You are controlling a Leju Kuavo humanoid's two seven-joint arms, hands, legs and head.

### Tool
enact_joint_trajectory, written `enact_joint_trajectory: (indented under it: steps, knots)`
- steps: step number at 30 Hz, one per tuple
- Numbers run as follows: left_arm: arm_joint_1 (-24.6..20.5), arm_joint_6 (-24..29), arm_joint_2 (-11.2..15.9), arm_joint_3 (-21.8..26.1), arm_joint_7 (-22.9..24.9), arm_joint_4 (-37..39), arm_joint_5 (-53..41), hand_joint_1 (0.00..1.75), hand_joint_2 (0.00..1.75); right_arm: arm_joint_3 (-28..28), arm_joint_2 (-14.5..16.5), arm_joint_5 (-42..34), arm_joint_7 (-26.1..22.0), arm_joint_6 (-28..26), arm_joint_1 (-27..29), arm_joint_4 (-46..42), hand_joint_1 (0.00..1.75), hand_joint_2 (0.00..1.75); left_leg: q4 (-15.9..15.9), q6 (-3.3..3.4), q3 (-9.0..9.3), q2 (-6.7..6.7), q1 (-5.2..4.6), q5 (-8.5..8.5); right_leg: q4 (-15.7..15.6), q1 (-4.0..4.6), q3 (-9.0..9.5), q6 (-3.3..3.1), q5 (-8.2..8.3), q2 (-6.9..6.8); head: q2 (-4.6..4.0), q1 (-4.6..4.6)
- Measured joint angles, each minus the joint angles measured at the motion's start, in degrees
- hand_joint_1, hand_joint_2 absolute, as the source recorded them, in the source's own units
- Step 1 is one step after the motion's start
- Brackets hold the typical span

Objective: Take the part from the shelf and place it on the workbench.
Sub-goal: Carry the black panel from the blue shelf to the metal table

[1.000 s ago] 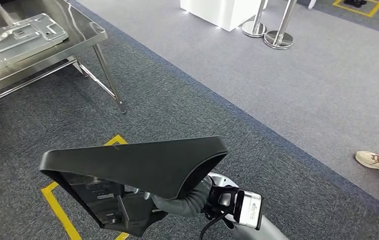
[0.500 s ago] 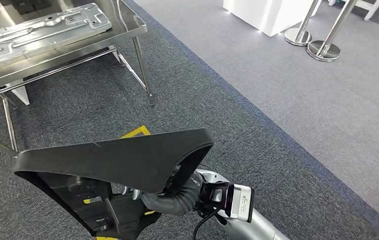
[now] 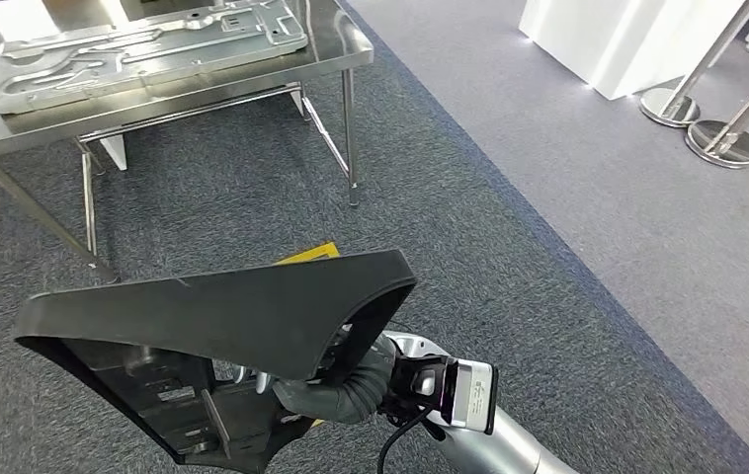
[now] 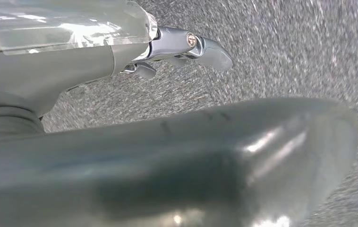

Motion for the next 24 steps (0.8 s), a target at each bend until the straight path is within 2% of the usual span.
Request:
enact_joint_trajectory:
  steps: [1, 2, 3, 4, 5, 7, 8, 9, 10, 11, 12, 13, 14, 16, 17, 20, 21, 22, 24]
  knots:
    - [-0.04, -0.07, -0.06, 0.19, -0.10, 0.00, 0.01, 0.00, 0.00, 0.02, -0.03, -0.10, 0.10, -0.07, -0.08, -0.02, 1.75, 1.75, 0.10, -0.27, -0.20, -0.64, 0.04, -0.01, -2.47, 0.00, 0.96, -0.15, 0.88, 1.08, 0.00, 0.00]
    - [-0.05, -0.21, -0.11, 0.40, -0.23, 0.00, 0.01, 0.00, 0.00, 0.03, -0.07, -0.22, 0.19, -0.15, -0.13, -0.04, 1.75, 1.75, 0.10, -0.62, -0.41, -1.24, 0.15, 0.01, -3.58, 0.07, 1.36, -0.30, 1.00, 1.81, 0.00, 0.00]
    - [-0.03, -0.38, -0.16, 0.60, -0.41, 0.00, 0.00, 0.00, 0.00, 0.04, -0.09, -0.37, 0.27, -0.24, -0.17, -0.08, 1.75, 1.75, -0.01, -1.05, -0.57, -1.84, 0.25, 0.11, -3.84, 0.19, 1.47, -0.45, 0.97, 1.68, 0.00, -0.01]
    - [0.06, -0.56, -0.13, 0.78, -0.61, 0.00, 0.00, 0.00, 0.00, 0.04, -0.09, -0.56, 0.34, -0.33, -0.24, -0.12, 1.75, 1.75, -0.19, -1.46, -0.65, -2.38, 0.41, 0.21, -4.12, 0.15, 1.62, -0.73, 1.11, 0.99, 0.00, 0.00]
    - [0.15, -0.73, -0.13, 0.93, -0.77, 0.01, -0.01, 0.00, 0.00, 0.05, -0.05, -0.73, 0.41, -0.41, -0.31, -0.15, 1.75, 1.75, -0.08, -1.79, -0.72, -1.99, 0.42, 0.12, -4.55, 0.07, 1.91, -1.07, 1.26, 0.35, 0.00, 0.00]
    - [0.12, -0.95, -0.11, 1.13, -0.97, 0.02, 0.00, 0.00, 0.00, 0.06, 0.04, -1.26, 0.51, -0.52, -0.44, -0.18, 1.75, 1.75, 2.83, -2.29, -2.00, 0.98, 0.26, -1.72, -5.41, -0.19, 2.54, -1.71, 1.53, -1.05, 0.00, -0.01]
    - [-0.02, -1.10, -0.08, 1.21, -1.02, 0.02, 0.00, 0.00, 0.00, 0.06, 0.06, -1.54, 0.57, -0.54, -0.45, -0.16, 1.75, 1.75, 5.97, -2.51, -3.46, 2.95, 0.25, -3.47, -5.54, -0.08, 2.70, -1.89, 1.52, -1.75, 0.00, -0.02]
    - [-0.19, -1.26, -0.03, 1.29, -1.06, 0.02, 0.00, 0.00, 0.00, 0.06, 0.07, -1.80, 0.60, -0.52, -0.43, -0.16, 1.75, 1.75, 9.86, -2.77, -5.34, 4.15, 0.32, -5.40, -5.55, -0.01, 2.74, -2.04, 1.46, -2.41, 0.00, -0.02]
    - [-0.30, -1.42, 0.01, 1.39, -1.08, 0.02, -0.01, 0.00, 0.00, 0.06, 0.06, -1.96, 0.63, -0.47, -0.39, -0.15, 1.75, 1.75, 13.33, -3.03, -7.03, 4.70, 0.47, -6.77, -5.53, 0.05, 2.73, -2.07, 1.39, -3.07, 0.00, -0.02]
    - [-0.32, -1.53, 0.03, 1.50, -1.09, 0.02, 0.01, 0.00, 0.00, 0.06, 0.06, -2.05, 0.67, -0.42, -0.35, -0.14, 1.75, 1.75, 15.24, -3.26, -7.95, 4.97, 0.63, -7.13, -5.51, 0.07, 2.74, -2.05, 1.31, -3.64, 0.00, -0.02]
    - [-0.28, -1.61, 0.05, 1.63, -1.09, 0.02, 0.02, 0.00, 0.00, 0.06, 0.06, -2.09, 0.67, -0.36, -0.34, -0.14, 1.75, 1.75, 14.95, -3.43, -7.72, 5.12, 0.79, -6.38, -5.47, 0.06, 2.79, -1.98, 1.21, -4.09, 0.00, -0.02]
    - [-0.24, -1.64, 0.08, 1.75, -1.10, 0.02, 0.03, 0.00, 0.00, 0.06, 0.06, -2.13, 0.67, -0.30, -0.34, -0.14, 1.75, 1.75, 12.30, -3.53, -6.28, 5.31, 0.93, -4.68, -5.41, 0.03, 2.89, -1.83, 1.09, -4.40, 0.00, -0.02]
    - [-0.23, -1.69, 0.12, 1.87, -1.11, 0.02, 0.04, 0.00, 0.00, 0.06, 0.06, -2.22, 0.67, -0.20, -0.36, -0.14, 1.75, 1.75, 8.06, -3.55, -4.00, 5.63, 1.04, -2.66, -5.32, 0.01, 3.03, -1.64, 0.92, -4.64, 0.00, -0.02]
    - [-0.32, -1.92, 0.16, 2.05, -1.16, 0.02, 0.02, 0.00, 0.00, 0.07, 0.06, -2.62, 0.68, 0.04, -0.39, -0.13, 1.75, 1.75, 1.28, -3.04, -0.33, 6.19, 0.82, -0.48, -5.06, 0.22, 3.16, -1.09, 0.57, -4.95, 0.00, -0.02]
    - [-0.33, -2.10, 0.18, 2.10, -1.22, 0.02, 0.01, 0.00, 0.00, 0.08, 0.06, -2.91, 0.69, 0.21, -0.40, -0.11, 1.75, 1.75, -0.18, -2.63, 0.42, 6.32, 0.66, -0.31, -4.97, 0.33, 3.16, -0.78, 0.47, -5.04, 0.00, -0.01]
    - [-0.22, -2.79, 0.17, 2.22, -1.63, 0.02, -0.01, 0.00, 0.00, 0.10, 0.06, -3.51, 0.68, 0.82, -0.39, 0.02, 1.75, 1.75, -0.46, -1.40, 0.45, 6.05, 0.54, -0.47, -4.87, 0.33, 3.27, 0.24, 0.25, -5.04, 0.00, -0.01]
    - [-0.23, -2.99, 0.16, 2.24, -1.78, 0.02, -0.01, 0.00, 0.00, 0.10, 0.06, -3.59, 0.66, 1.00, -0.38, 0.07, 1.75, 1.75, -0.60, -1.00, 0.55, 5.99, 0.60, -0.40, -4.12, 0.25, 3.00, 0.54, -0.35, -4.71, 0.00, -0.01]
    - [-0.29, -3.21, 0.16, 2.27, -1.92, 0.02, -0.01, 0.00, 0.00, 0.10, 0.06, -3.64, 0.64, 1.13, -0.37, 0.14, 1.75, 1.75, -0.77, -0.60, 0.65, 5.95, 0.68, -0.32, -2.30, 0.17, 2.19, 0.76, -1.52, -4.27, 0.00, -0.01]
    - [-0.42, -3.74, 0.16, 2.36, -2.27, 0.02, -0.01, 0.00, 0.00, 0.10, 0.03, -3.69, 0.62, 1.28, -0.31, 0.47, 1.75, 1.75, -0.84, -0.07, 0.69, 5.87, 0.58, -0.33, 4.80, 0.10, -1.34, 0.94, -5.04, -3.40, 0.00, -0.02]
